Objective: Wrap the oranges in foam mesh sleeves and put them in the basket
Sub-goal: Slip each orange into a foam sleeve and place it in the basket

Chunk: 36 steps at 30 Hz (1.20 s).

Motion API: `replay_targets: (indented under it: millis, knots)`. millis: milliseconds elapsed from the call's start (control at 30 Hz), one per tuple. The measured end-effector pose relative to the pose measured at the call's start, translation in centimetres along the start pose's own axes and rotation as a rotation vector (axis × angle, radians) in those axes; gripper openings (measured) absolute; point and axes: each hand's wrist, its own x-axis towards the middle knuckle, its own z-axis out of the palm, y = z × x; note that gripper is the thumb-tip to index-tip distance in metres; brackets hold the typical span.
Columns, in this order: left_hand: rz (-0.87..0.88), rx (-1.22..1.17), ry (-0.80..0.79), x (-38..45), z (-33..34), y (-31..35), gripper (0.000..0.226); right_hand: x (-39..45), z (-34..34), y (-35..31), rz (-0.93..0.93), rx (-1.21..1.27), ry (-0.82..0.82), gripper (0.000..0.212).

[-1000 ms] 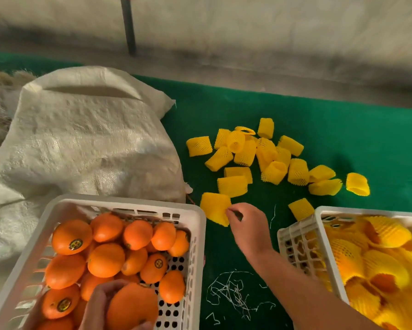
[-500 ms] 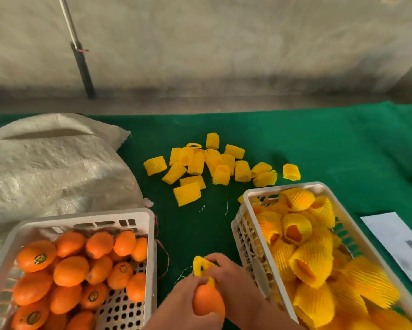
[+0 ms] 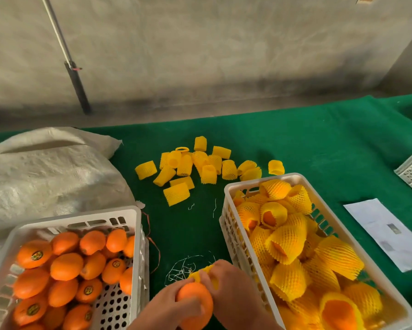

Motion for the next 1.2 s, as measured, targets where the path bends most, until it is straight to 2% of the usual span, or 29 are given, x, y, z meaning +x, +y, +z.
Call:
replay_targets:
  millis: [100,167,200,233,267,367,433,500,533,600,667,833,933,1000,1100,1167,1200]
  knots:
    - [-0.060,-0.117,-0.054,-0.3,0.1,-0.1,0.080,0.2,-0.1,-0.6,-0.083,0.047,-0.055,0.035]
    - [-0.098,-0.277,-0.037,-0.8,0.0,-0.4,0.056,0.3,-0.2,-0.7,-0.169,0.060,-0.116,0.021]
    - [-0.065,-0.320,-0.038,-1.5,0.0,-0.5,0.039,0.3,-0.3,-0.6,-0.197,0.049,-0.135,0.018]
    - [-0.040,-0.350,-0.029,-2.1,0.1,-0.5,0.032,0.2,-0.3,-0.6,-0.206,0.033,-0.150,0.016]
    - [-0.035,-0.429,-0.017,-2.6,0.2,-0.4,0.038,0.0,-0.2,-0.7,-0.210,0.011,-0.167,0.014]
    - [-0.033,-0.642,0.045,-3.3,0.1,0.0,0.079,-0.3,0.2,-1.1,-0.221,-0.064,-0.220,0.018]
    - [0.035,-0.729,0.119,-3.9,0.4,0.3,0.080,-0.2,0.2,-1.3,-0.175,-0.081,-0.190,0.027]
    - [0.099,-0.785,0.273,-4.2,0.4,0.6,0.071,0.2,-0.4,-1.5,-0.085,-0.077,-0.088,0.032]
    - [0.125,-0.774,0.357,-4.2,0.3,0.6,0.068,0.4,-0.8,-1.5,-0.046,-0.084,-0.045,0.035]
    - [0.184,-0.722,0.478,-4.5,-0.2,0.6,0.078,0.7,-1.5,-1.3,-0.028,-0.098,-0.004,0.047]
    - [0.236,-0.722,0.497,-5.1,-0.6,0.5,0.082,0.6,-1.8,-1.2,-0.063,-0.100,0.007,0.052]
    - [0.282,-0.616,0.412,-6.0,0.4,0.8,0.081,0.1,-1.9,-2.4,-0.127,-0.064,0.057,0.032]
    - [0.267,-0.609,0.318,-6.6,0.9,0.6,0.087,0.0,-2.0,-2.8,-0.130,-0.036,0.110,0.013]
    - [0.275,-0.535,0.236,-7.2,1.0,0.5,0.083,-0.2,-2.0,-2.7,-0.148,-0.038,0.115,0.004]
    - [0.301,-0.319,0.149,-7.8,1.2,0.6,0.069,-0.4,-2.0,-2.4,-0.183,-0.033,0.085,0.012]
    - [0.285,-0.253,0.115,-7.9,1.5,0.7,0.068,-0.6,-1.9,-2.2,-0.191,-0.078,0.057,0.013]
    - [0.274,-0.244,0.090,-7.9,1.6,0.8,0.068,-0.7,-1.8,-2.0,-0.185,-0.104,0.036,0.021]
